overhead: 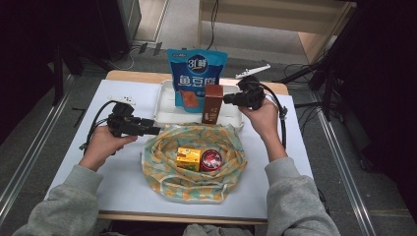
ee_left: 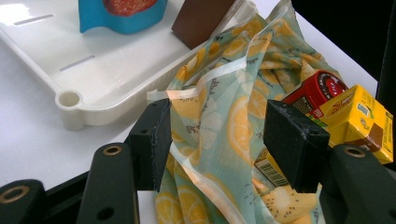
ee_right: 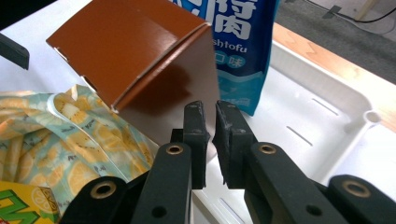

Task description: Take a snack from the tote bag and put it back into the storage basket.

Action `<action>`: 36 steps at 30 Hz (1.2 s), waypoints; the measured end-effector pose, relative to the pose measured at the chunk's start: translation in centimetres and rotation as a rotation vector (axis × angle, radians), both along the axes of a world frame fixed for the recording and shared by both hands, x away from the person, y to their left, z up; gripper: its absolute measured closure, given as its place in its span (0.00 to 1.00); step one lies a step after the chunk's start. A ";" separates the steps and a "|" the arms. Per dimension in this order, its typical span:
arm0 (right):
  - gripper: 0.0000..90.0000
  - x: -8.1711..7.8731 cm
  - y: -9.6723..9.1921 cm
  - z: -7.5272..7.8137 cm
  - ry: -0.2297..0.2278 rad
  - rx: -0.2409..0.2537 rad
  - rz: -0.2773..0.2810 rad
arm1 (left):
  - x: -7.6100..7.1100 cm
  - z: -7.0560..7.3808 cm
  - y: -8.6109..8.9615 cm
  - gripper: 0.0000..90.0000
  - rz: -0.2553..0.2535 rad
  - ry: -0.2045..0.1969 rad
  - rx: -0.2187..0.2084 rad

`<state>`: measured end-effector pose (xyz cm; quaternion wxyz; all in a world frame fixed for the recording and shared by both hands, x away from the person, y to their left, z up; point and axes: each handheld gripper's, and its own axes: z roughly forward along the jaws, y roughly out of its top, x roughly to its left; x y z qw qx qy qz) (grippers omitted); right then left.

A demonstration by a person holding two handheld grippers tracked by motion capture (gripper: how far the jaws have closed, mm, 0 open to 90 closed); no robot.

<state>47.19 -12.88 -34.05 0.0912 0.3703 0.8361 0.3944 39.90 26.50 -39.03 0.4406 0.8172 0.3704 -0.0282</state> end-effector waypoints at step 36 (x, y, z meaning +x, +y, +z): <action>0.18 0.9 2.5 4.1 0.013 -0.018 0.158 | 0.0 0.1 0.1 0.47 0.003 -0.001 -0.004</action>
